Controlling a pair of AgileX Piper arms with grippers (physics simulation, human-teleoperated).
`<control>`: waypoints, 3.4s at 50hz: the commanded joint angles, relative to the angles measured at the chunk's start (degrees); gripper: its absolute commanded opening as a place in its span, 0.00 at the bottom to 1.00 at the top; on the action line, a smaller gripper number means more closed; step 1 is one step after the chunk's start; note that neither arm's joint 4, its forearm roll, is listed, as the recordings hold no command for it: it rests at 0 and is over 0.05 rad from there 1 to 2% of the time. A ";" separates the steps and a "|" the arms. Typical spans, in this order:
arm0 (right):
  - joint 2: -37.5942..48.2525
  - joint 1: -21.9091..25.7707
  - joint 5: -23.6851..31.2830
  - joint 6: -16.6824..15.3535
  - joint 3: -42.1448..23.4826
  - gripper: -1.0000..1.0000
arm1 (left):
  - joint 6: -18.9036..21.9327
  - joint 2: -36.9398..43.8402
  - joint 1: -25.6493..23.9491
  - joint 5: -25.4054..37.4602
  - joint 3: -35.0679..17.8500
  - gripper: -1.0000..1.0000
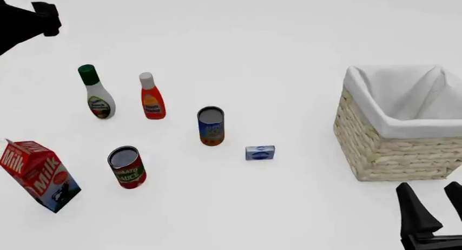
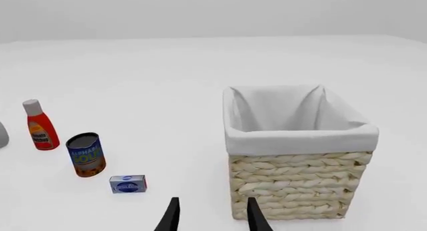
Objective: Pick the salad dressing and place it in the basket.
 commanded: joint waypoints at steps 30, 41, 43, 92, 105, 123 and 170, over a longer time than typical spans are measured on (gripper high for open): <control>-0.04 1.00 -0.08 -0.36 0.07 1.00 | 0.00 23.05 0.59 9.50 -21.61 1.00; -0.05 0.67 0.04 -0.08 0.11 1.00 | 0.43 27.11 0.86 11.48 -24.43 1.00; -0.05 0.62 0.05 -0.17 0.11 1.00 | 0.39 27.57 0.66 11.92 -24.78 1.00; -0.05 0.99 0.20 -0.33 0.10 1.00 | -2.29 34.90 1.75 7.58 -21.79 1.00; -0.05 0.79 0.20 -0.34 0.10 1.00 | -2.97 36.45 1.77 7.49 -22.37 1.00; -0.05 0.65 0.48 -0.51 0.11 1.00 | -3.50 39.13 1.76 7.30 -22.89 1.00; 0.02 0.69 0.99 -0.30 0.08 1.00 | -1.03 36.17 2.23 2.04 -18.82 0.00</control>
